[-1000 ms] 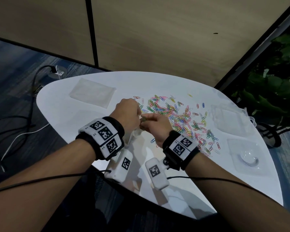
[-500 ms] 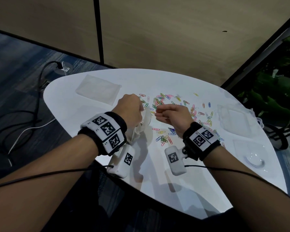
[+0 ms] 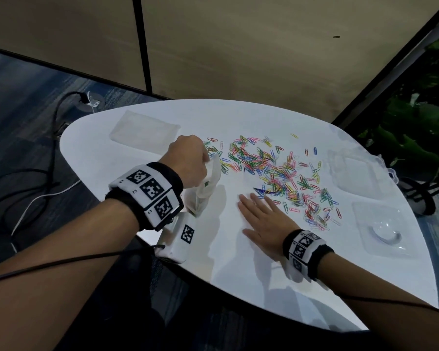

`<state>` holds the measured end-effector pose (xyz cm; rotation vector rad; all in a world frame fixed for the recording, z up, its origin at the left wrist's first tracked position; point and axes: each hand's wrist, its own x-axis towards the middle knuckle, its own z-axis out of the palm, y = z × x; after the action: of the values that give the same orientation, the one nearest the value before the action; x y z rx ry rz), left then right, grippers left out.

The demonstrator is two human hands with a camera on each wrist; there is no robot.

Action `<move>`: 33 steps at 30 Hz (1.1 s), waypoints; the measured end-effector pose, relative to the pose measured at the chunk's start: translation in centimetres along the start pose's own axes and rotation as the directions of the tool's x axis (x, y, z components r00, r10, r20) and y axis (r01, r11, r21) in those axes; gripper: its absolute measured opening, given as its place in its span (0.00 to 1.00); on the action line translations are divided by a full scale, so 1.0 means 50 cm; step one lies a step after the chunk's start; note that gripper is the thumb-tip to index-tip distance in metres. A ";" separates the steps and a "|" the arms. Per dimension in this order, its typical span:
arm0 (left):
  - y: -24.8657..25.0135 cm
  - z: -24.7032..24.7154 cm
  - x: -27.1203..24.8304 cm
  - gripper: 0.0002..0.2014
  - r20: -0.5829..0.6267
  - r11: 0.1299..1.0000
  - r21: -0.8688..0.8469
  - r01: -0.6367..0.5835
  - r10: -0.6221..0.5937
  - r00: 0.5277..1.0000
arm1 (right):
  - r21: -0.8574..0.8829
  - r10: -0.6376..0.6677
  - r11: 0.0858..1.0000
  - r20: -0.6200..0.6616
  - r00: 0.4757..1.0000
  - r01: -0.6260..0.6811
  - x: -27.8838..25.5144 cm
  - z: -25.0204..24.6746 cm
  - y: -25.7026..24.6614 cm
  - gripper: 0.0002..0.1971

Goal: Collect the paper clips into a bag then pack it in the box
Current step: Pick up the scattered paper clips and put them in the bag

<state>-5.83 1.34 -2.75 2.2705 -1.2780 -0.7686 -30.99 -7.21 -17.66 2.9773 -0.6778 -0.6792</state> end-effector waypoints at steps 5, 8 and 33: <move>0.010 0.012 -0.003 0.18 0.010 1.000 0.022 -0.018 0.018 1.000 | 0.020 0.213 0.977 -0.064 0.975 -0.212 0.016 0.012 0.065 0.31; 0.012 0.013 -0.001 0.18 0.003 1.000 0.021 -0.008 0.007 1.000 | 0.071 0.272 0.960 -0.018 0.962 -0.270 0.039 0.010 0.083 0.32; 0.040 0.035 0.003 0.15 0.052 0.999 0.016 -0.032 0.031 0.998 | 0.759 0.373 -0.635 0.142 0.917 0.141 0.041 -0.256 0.025 0.11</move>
<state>-8.15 0.08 -2.92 2.2516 -1.3450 -0.8138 -24.51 -10.22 -6.76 3.0968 -3.3281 1.9450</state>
